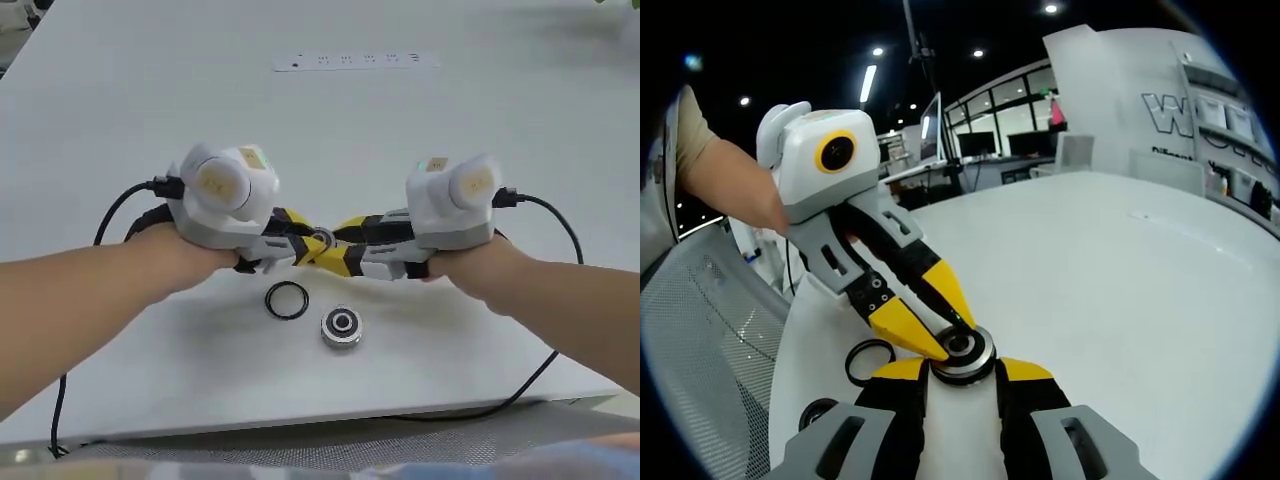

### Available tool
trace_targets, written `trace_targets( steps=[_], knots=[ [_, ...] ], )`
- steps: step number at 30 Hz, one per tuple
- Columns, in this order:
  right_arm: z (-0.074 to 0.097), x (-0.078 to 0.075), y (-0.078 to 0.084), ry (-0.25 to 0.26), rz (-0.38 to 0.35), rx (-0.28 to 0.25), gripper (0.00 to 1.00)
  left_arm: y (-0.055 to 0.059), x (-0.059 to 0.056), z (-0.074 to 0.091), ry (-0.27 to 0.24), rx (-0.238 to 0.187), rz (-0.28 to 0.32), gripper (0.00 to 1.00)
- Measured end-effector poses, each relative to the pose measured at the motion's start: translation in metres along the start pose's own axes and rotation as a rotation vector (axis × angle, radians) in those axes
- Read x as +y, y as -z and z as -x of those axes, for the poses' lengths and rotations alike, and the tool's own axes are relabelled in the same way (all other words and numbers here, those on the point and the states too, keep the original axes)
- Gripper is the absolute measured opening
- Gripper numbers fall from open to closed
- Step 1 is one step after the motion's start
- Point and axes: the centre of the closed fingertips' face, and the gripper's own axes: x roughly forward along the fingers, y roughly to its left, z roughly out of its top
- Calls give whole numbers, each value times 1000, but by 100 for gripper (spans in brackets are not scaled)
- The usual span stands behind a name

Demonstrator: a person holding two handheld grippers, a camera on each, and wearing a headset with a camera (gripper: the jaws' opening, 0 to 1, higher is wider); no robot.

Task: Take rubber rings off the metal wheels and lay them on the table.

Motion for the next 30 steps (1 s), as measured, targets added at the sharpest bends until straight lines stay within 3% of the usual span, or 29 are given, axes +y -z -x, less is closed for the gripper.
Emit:
trace_targets(
  steps=[30],
  knots=[
    [8,7,0,-15,-10,12,18,1,-1,0,-12,2,6,13]
  ],
)
